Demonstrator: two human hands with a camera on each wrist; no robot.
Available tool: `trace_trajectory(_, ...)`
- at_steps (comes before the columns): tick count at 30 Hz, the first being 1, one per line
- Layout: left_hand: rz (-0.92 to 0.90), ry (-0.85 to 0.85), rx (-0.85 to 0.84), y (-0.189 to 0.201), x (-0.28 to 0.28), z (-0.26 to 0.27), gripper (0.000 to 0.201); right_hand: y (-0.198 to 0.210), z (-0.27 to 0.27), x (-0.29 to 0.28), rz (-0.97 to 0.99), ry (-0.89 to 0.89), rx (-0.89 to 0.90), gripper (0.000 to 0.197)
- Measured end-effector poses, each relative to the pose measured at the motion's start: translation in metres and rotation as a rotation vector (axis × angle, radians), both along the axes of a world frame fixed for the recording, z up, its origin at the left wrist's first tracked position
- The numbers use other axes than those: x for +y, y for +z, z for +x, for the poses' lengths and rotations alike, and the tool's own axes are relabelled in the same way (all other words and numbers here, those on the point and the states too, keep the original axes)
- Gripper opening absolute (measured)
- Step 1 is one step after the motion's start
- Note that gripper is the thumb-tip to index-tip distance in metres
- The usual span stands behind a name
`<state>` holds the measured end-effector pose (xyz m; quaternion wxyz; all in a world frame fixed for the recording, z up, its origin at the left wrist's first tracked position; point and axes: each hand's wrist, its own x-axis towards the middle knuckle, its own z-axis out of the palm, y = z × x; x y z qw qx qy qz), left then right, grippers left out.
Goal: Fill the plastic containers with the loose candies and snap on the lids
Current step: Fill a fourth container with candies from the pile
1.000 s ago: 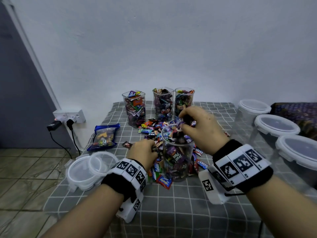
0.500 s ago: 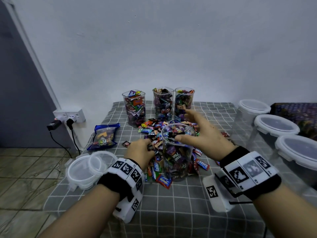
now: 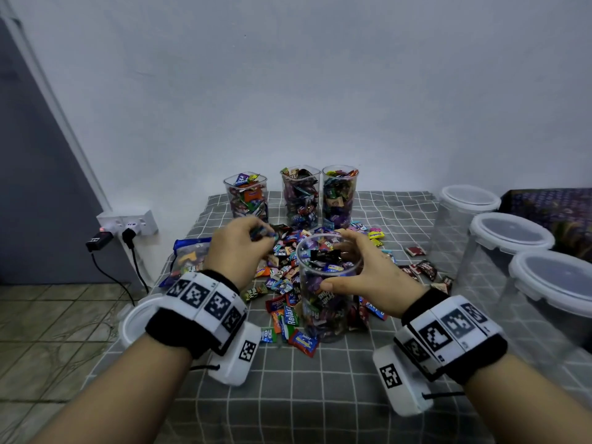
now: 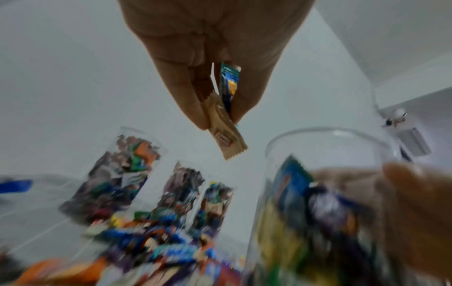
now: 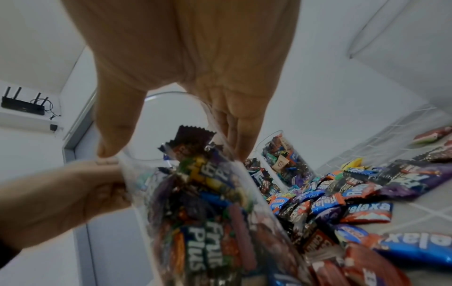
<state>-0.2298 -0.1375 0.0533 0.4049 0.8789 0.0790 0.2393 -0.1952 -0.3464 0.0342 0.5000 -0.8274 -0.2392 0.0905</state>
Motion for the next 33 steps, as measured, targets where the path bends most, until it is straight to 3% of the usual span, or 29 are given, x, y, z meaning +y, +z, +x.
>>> trace_trajectory(4,-0.089,-0.096,-0.115,0.029,-0.012,0.002,0.022,-0.001,0.000,0.000,0.002,-0.003,-0.014,0.106)
trace_trajectory(13,-0.109,-0.285,-0.015,0.030,-0.045,0.011,0.023,-0.006,0.004,0.000,0.020,-0.022,-0.028,0.110)
trace_trajectory(16,-0.069,-0.319,0.009,0.025,-0.050,0.012,0.016,-0.008,0.004,0.001,0.046,-0.012,-0.030,0.101)
trace_trajectory(24,-0.051,-0.353,0.026,0.023,-0.053,0.012,0.017,-0.005,0.002,-0.002,0.047,-0.004,-0.063,0.092)
trace_trajectory(33,-0.112,-0.323,-0.066,0.022,-0.051,0.014,0.016,-0.011,0.004,-0.001,0.088,-0.010,-0.074,0.088)
